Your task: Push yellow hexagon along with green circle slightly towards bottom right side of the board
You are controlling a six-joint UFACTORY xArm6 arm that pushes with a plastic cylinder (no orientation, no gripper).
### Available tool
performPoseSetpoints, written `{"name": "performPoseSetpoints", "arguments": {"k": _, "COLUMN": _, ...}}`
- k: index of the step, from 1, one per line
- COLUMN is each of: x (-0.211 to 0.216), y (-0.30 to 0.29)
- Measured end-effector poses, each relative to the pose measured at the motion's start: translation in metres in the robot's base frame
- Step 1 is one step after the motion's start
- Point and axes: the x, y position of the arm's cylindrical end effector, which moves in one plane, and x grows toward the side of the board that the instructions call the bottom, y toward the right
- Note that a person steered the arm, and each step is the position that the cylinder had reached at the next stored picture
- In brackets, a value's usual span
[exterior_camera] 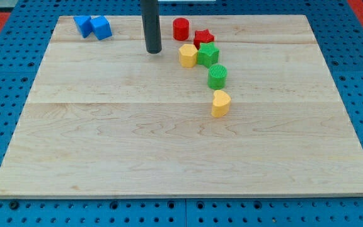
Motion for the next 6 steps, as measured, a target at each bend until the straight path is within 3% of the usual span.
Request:
{"name": "performPoseSetpoints", "arguments": {"k": 1, "x": -0.002, "y": 0.034}}
{"name": "performPoseSetpoints", "arguments": {"k": 3, "x": 0.09, "y": 0.112}}
{"name": "performPoseSetpoints", "arguments": {"k": 6, "x": 0.165, "y": 0.205}}
